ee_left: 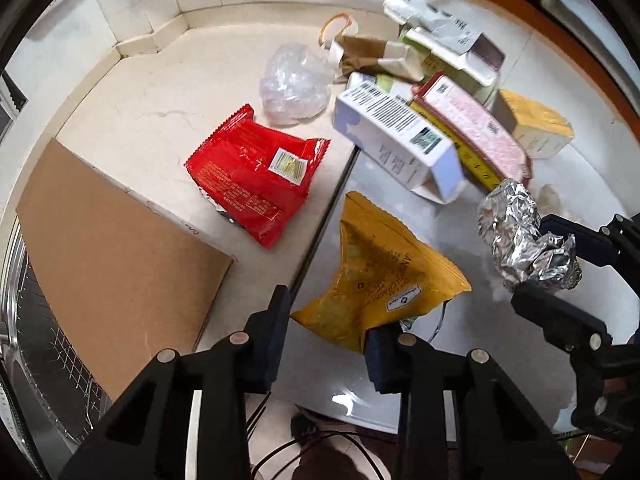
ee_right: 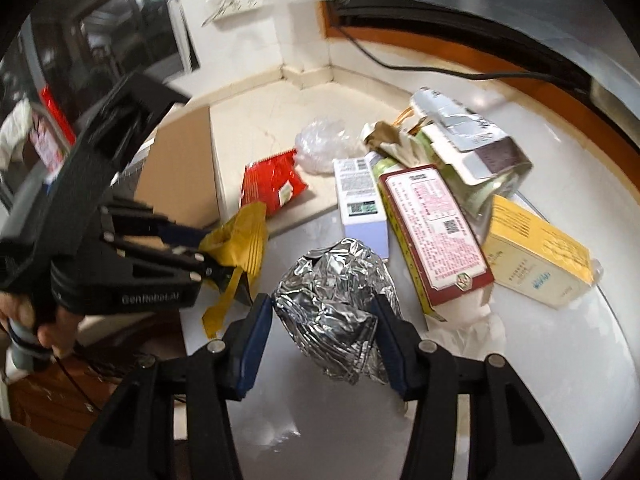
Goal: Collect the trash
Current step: 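Grasp the yellow snack bag with the left gripper while the right gripper grasps the foil ball, then lower both held items into the floor bin and open both grippers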
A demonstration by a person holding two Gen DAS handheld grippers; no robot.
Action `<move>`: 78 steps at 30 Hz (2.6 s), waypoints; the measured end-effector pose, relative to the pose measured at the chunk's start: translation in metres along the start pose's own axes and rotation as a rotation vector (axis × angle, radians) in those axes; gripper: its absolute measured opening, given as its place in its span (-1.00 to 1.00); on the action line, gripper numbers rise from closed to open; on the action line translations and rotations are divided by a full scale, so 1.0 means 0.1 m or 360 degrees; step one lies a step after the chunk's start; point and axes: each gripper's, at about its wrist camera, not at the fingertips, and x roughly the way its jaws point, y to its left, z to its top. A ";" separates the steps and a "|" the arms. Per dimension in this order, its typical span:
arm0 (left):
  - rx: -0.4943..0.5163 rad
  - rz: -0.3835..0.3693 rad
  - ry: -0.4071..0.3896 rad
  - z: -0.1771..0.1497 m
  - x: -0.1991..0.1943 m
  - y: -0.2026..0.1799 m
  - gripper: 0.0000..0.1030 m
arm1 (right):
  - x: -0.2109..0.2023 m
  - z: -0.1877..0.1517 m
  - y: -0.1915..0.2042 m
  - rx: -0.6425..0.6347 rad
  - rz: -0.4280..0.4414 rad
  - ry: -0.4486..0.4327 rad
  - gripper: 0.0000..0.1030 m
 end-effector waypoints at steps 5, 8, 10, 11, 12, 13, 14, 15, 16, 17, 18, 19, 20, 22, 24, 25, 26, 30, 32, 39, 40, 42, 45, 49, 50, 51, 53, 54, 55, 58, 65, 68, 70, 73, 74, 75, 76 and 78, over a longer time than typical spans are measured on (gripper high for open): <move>0.0019 -0.0057 -0.0058 -0.19 -0.31 0.02 -0.38 | -0.28 -0.06 0.08 0.0159 -0.0062 -0.0076 -0.33; 0.0077 -0.0085 -0.0105 -0.37 -0.54 0.07 -0.38 | -0.48 -0.15 0.21 0.0207 -0.0135 -0.0151 -0.33; 0.0130 -0.0103 -0.0138 -0.51 -0.68 0.08 -0.38 | -0.57 -0.21 0.31 0.0239 -0.0184 -0.0189 -0.33; 0.0148 -0.0110 -0.0147 -0.56 -0.73 0.14 -0.38 | -0.65 -0.26 0.39 0.0274 -0.0205 -0.0214 -0.33; 0.0170 -0.0118 -0.0154 -0.62 -0.77 0.17 -0.38 | -0.69 -0.29 0.45 0.0302 -0.0219 -0.0230 -0.33; 0.0193 -0.0128 -0.0162 -0.71 -0.83 0.20 -0.38 | -0.75 -0.33 0.52 0.0327 -0.0232 -0.0247 -0.33; 0.0205 -0.0137 -0.0166 -0.72 -0.86 0.24 -0.38 | -0.80 -0.36 0.56 0.0339 -0.0241 -0.0260 -0.33; 0.0220 -0.0149 -0.0173 -0.80 -0.92 0.27 -0.38 | -0.86 -0.40 0.67 0.0356 -0.0261 -0.0283 -0.33; 0.0238 -0.0160 -0.0177 -0.88 -0.97 0.30 -0.38 | -0.90 -0.44 0.76 0.0366 -0.0274 -0.0299 -0.33; 0.0250 -0.0166 -0.0180 -0.92 -0.98 0.32 -0.38 | -0.93 -0.47 0.82 0.0373 -0.0282 -0.0308 -0.33; 0.0265 -0.0173 -0.0184 -0.99 -1.01 0.33 -0.38 | -0.98 -0.53 0.94 0.0386 -0.0298 -0.0321 -0.33; 0.0280 -0.0181 -0.0186 -1.06 -1.03 0.35 -0.38 | -1.01 -0.57 1.02 0.0396 -0.0310 -0.0327 -0.33; 0.0298 -0.0190 -0.0185 -1.14 -1.05 0.36 -0.38 | -1.03 -0.60 1.08 0.0405 -0.0315 -0.0331 -0.33; 0.0342 -0.0208 -0.0185 -1.30 -1.08 0.37 -0.38 | -1.08 -0.72 1.28 0.0432 -0.0332 -0.0335 -0.33; 0.0377 -0.0222 -0.0186 -1.48 -1.14 0.38 -0.39 | -1.11 -0.82 1.43 0.0458 -0.0340 -0.0338 -0.33; 0.0390 -0.0230 -0.0187 -1.55 -1.15 0.38 -0.39 | -1.13 -0.88 1.49 0.0471 -0.0343 -0.0339 -0.33; 0.0405 -0.0239 -0.0184 -1.63 -1.15 0.39 -0.38 | -1.14 -0.95 1.58 0.0495 -0.0343 -0.0339 -0.33; 0.0436 -0.0258 -0.0169 -1.91 -1.13 0.41 -0.38 | -1.14 -1.21 1.81 0.0573 -0.0333 -0.0329 -0.33; 0.0443 -0.0267 -0.0149 -2.02 -1.08 0.42 -0.38 | -1.11 -1.32 1.87 0.0611 -0.0324 -0.0315 -0.33; 0.0446 -0.0262 -0.0080 -2.35 -0.75 0.36 -0.38 | -0.87 -1.79 1.86 0.0813 -0.0241 -0.0254 -0.33; 0.0440 -0.0264 -0.0059 -2.39 -0.68 0.35 -0.38 | -0.83 -1.85 1.83 0.0845 -0.0227 -0.0250 -0.33; 0.0443 -0.0250 -0.0023 -2.46 -0.51 0.29 -0.38 | -0.69 -2.02 1.75 0.0920 -0.0183 -0.0230 -0.33; 0.0460 -0.0228 -0.0002 -2.56 -0.27 0.20 -0.38 | -0.46 -2.26 1.65 0.0990 -0.0128 -0.0190 -0.33; 0.0431 -0.0209 0.0024 -2.64 0.13 0.11 -0.38 | 0.00 -2.64 1.44 0.1108 -0.0053 -0.0104 -0.33; 0.0414 -0.0207 0.0035 -2.66 0.28 0.08 -0.38 | 0.11 -2.73 1.39 0.1129 -0.0045 -0.0081 -0.33; 0.0402 -0.0197 0.0043 -2.68 0.42 0.07 -0.38 | 0.21 -2.80 1.34 0.1146 -0.0042 -0.0061 -0.33; 0.0383 -0.0175 0.0070 -2.71 0.69 0.05 -0.38 | 0.43 -2.96 1.24 0.1182 -0.0033 -0.0009 -0.33; 0.0374 -0.0163 0.0085 -2.73 0.86 0.05 -0.38 | 0.60 -3.06 1.17 0.1206 -0.0022 0.0025 -0.33; 0.0368 -0.0149 0.0097 -2.77 0.98 0.05 -0.38 | 0.72 -3.13 1.12 0.1224 -0.0012 0.0045 -0.33; 0.0353 -0.0098 0.0154 -2.83 1.46 0.05 -0.38 | 1.05 -3.32 0.99 0.1267 0.0002 0.0096 -0.32; 0.0356 -0.0060 0.0258 -2.96 2.32 0.06 -0.28 | 1.90 -3.70 0.76 0.1387 0.0055 0.0229 -0.31; 0.0375 -0.0054 0.0274 -3.02 2.49 0.05 -0.14 | 2.17 -3.78 0.71 0.1433 0.0085 0.0281 -0.27; 0.0376 -0.0036 0.0294 -3.07 2.57 0.05 -0.05 | 2.29 -3.82 0.68 0.1466 0.0100 0.0308 -0.27; 0.0352 -0.0023 0.0342 -3.09 2.69 0.10 0.24 | 2.42 -3.88 0.65 0.1515 0.0125 0.0342 -0.10; 0.0341 -0.0008 0.0348 -3.09 2.74 0.11 0.30 | 2.43 -3.89 0.65 0.1514 0.0126 0.0340 -0.05; 0.0330 0.0000 0.0354 -3.10 2.75 0.13 0.36 | 2.44 -3.89 0.66 0.1501 0.0118 0.0346 0.00; 0.0317 0.0008 0.0360 -3.10 2.76 0.16 0.40 | 2.44 -3.88 0.65 0.1494 0.0115 0.0348 0.01; 0.0297 0.0012 0.0357 -3.12 2.77 0.22 0.43 | 2.41 -3.87 0.66 0.1468 0.0105 0.0341 0.01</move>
